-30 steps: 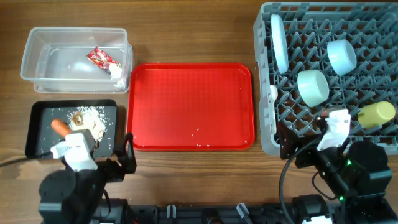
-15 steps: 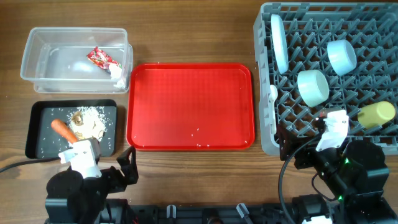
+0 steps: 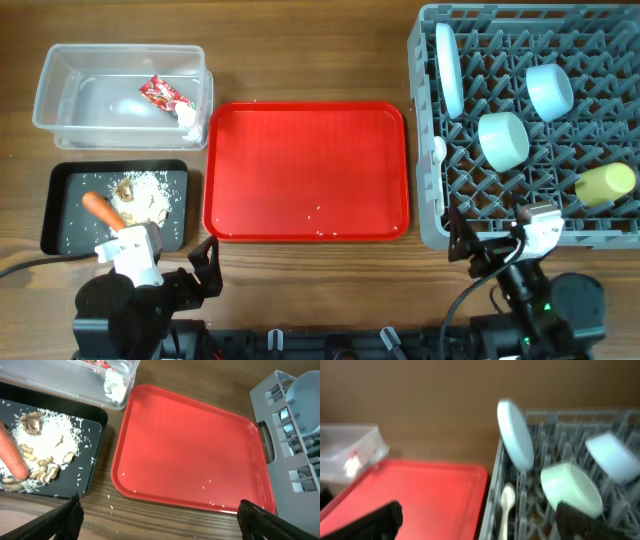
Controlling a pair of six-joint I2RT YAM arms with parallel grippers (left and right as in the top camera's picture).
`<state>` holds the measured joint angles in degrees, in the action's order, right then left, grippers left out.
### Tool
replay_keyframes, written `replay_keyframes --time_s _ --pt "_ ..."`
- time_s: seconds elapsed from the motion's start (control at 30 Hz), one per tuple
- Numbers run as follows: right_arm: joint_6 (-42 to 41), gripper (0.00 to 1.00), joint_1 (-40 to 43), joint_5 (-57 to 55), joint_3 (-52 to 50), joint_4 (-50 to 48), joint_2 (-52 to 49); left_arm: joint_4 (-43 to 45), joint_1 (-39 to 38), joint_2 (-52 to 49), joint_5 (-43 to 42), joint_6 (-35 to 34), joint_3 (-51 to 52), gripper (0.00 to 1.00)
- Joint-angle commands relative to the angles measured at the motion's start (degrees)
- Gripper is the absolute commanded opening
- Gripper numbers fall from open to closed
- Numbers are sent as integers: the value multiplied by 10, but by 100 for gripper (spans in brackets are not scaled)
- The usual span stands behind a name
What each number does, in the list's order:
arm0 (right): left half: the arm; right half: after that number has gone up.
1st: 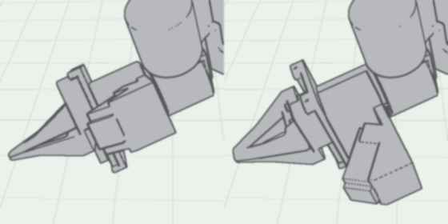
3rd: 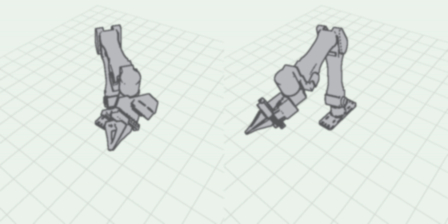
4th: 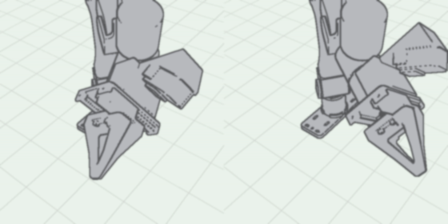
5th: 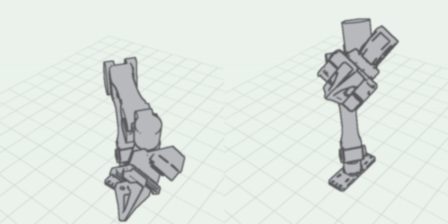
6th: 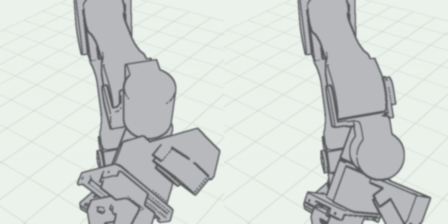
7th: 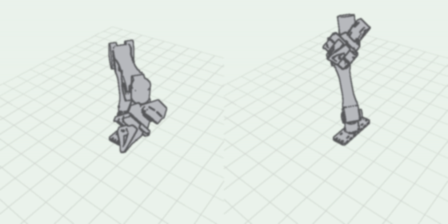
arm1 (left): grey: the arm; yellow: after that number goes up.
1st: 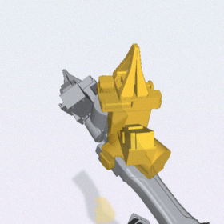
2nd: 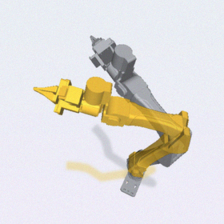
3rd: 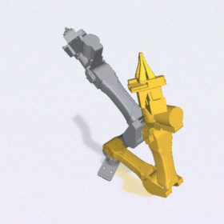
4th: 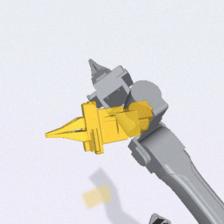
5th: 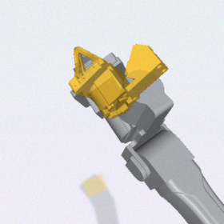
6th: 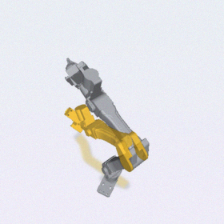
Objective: Sort waste into correct bins and load items into the dishwasher rack
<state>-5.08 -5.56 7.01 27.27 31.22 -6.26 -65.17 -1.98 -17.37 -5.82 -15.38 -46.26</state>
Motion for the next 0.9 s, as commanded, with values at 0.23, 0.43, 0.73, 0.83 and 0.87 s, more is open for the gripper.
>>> replay_keyframes --time_s 0.23,0.43,0.73,0.83,0.87 --pt "6 100 26 -23 -218 -326 61 1 -3 4 5 -5 3 100" --pt "7 100 26 -35 -270 -372 61 1 -3 4 5 -5 3 100" --pt "4 100 26 -36 -270 -313 61 1 -3 4 5 -5 3 100" --pt "4 100 26 -36 -270 -313 61 1 -3 4 5 -5 3 100" --pt "4 100 26 -36 -270 -313 61 1 -3 4 5 -5 3 100"
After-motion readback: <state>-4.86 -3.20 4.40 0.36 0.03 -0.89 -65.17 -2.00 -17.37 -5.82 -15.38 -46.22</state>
